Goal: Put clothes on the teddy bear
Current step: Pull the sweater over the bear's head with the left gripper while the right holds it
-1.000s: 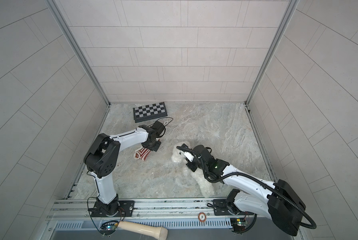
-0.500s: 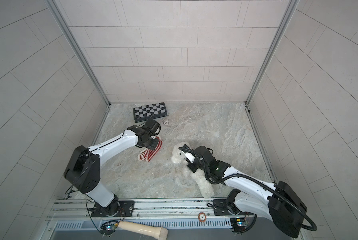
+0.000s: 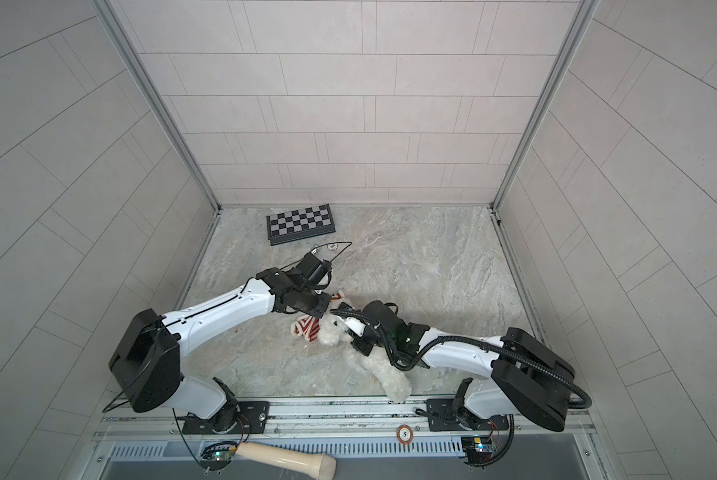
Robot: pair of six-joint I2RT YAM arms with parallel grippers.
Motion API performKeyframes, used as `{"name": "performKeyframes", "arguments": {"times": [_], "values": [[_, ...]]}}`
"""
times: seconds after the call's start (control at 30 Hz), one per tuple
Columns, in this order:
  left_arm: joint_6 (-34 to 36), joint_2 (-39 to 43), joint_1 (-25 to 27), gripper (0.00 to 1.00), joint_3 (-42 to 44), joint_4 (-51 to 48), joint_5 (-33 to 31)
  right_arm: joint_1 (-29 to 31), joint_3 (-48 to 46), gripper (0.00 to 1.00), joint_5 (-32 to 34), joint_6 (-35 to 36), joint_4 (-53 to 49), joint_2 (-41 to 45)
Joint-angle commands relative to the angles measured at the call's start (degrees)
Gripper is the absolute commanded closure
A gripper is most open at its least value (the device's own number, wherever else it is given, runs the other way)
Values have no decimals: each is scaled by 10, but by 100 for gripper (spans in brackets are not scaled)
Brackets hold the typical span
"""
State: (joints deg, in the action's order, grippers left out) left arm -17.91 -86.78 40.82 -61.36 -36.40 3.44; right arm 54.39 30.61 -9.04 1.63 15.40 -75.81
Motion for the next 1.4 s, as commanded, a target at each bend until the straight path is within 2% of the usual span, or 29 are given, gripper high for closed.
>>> {"name": "performKeyframes", "arguments": {"times": [0.0, 0.1, 0.23, 0.43, 0.6, 0.77, 1.1, 1.37], "values": [[-25, 6, 9, 100, 5, 18, 2, 27, -17, 100, 44, -15, 34, 33], [-30, 6, 10, 100, 4, 25, 10, 47, -31, 100, 63, -21, 40, 44], [-26, 12, 24, 100, -4, 16, 12, 47, -18, 100, 73, -18, 27, 1], [-29, 35, 40, 100, 9, 1, 4, 47, 5, 100, 150, -14, 5, -17], [-40, 51, 45, 100, 9, 8, 28, 47, 5, 100, 180, -15, 2, -32], [-37, 64, 60, 100, -7, -19, 32, 47, -4, 100, 191, -13, 17, -31], [-29, 86, 61, 100, 4, -38, 32, 48, -53, 100, 226, -11, 59, 36], [-29, 91, 62, 100, -9, -32, 48, 55, -47, 100, 228, -11, 65, 18]]}}
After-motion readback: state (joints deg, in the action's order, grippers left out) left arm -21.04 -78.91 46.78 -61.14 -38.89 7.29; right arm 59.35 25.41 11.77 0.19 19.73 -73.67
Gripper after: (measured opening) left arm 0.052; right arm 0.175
